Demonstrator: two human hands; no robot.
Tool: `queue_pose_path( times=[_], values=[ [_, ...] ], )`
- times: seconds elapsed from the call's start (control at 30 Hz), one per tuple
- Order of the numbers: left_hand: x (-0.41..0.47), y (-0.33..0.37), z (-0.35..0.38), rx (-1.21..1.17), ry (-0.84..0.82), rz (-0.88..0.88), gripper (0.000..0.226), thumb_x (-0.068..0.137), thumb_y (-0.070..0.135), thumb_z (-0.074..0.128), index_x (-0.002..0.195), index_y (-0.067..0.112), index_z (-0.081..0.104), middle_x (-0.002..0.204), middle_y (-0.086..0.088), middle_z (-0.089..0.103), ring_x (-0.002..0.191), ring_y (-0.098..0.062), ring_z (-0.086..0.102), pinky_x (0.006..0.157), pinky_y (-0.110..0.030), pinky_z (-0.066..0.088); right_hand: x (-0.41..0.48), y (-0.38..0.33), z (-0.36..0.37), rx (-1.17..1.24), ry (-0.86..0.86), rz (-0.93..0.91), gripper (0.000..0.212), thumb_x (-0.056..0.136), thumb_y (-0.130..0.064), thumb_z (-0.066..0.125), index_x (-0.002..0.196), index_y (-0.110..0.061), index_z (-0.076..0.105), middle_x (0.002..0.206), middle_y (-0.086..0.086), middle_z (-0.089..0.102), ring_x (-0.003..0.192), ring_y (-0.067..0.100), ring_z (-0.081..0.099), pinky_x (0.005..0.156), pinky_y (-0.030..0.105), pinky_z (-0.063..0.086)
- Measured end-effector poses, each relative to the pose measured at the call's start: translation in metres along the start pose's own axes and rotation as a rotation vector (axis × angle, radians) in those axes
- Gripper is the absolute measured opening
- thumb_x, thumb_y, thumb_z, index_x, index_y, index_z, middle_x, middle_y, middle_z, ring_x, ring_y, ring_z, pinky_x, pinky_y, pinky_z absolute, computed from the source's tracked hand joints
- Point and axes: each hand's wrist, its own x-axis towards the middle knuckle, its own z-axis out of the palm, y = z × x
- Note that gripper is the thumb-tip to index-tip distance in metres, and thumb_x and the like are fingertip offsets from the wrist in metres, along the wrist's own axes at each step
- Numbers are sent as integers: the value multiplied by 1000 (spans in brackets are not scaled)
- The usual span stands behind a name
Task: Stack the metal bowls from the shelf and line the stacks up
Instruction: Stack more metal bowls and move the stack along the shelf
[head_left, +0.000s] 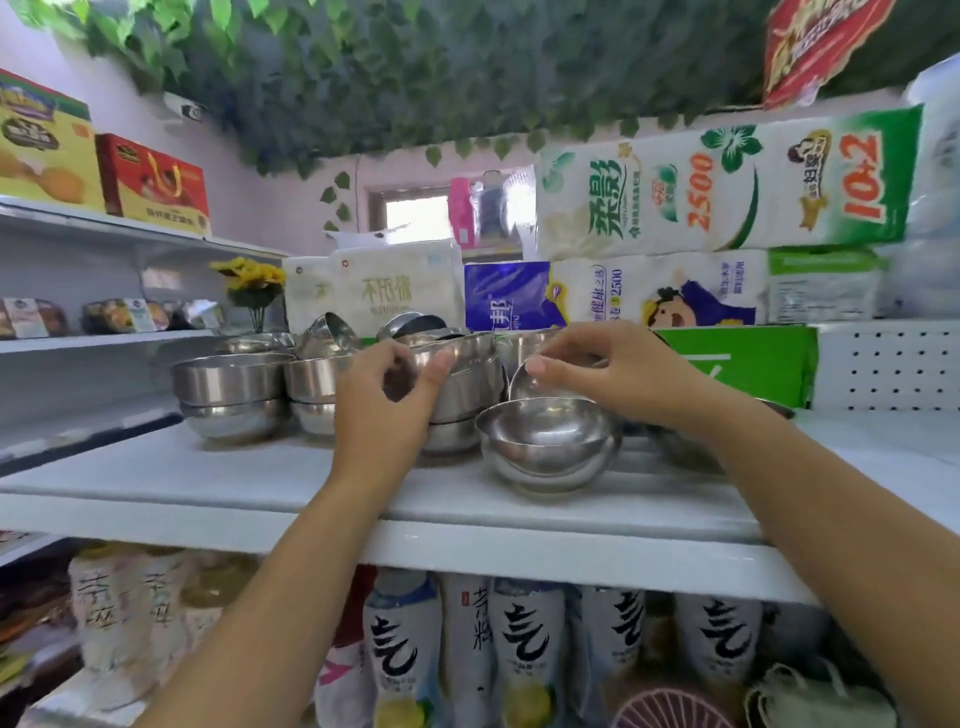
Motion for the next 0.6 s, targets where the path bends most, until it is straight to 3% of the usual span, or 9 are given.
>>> queue_pose_path(
  times=[0.13,0.3,0.47,0.6],
  values=[
    [7,-17,0,-8,-39,37,32,85,60,56,86,29,62,98,14,59,105,-26,55,91,-50,47,-20,-6,-7,28,-90,3,33,78,-50,75,98,-24,78,95,-12,78,92,3,73,82,19,56],
    [5,-17,-2,-31,-71,123,11,81,61,55,79,51,61,131,15,53,133,-22,40,108,-56,34,-23,0,-21,-40,-16,47,34,77,-53,75,99,-27,78,95,-13,78,89,4,74,83,22,58],
    [-3,0,0,-95,-61,147,10,84,46,72,79,42,65,147,22,34,139,-18,25,112,-57,27,-20,14,-32,-111,88,93,35,83,-56,69,95,-24,79,79,-28,71,82,-13,65,68,1,42],
    [-8,23,5,-219,-125,207,14,81,57,69,80,43,66,148,24,32,129,-29,47,112,-53,34,-24,22,-42,-168,64,187,43,78,-72,62,95,-36,78,90,-17,73,88,-5,66,73,13,43]
  ],
)
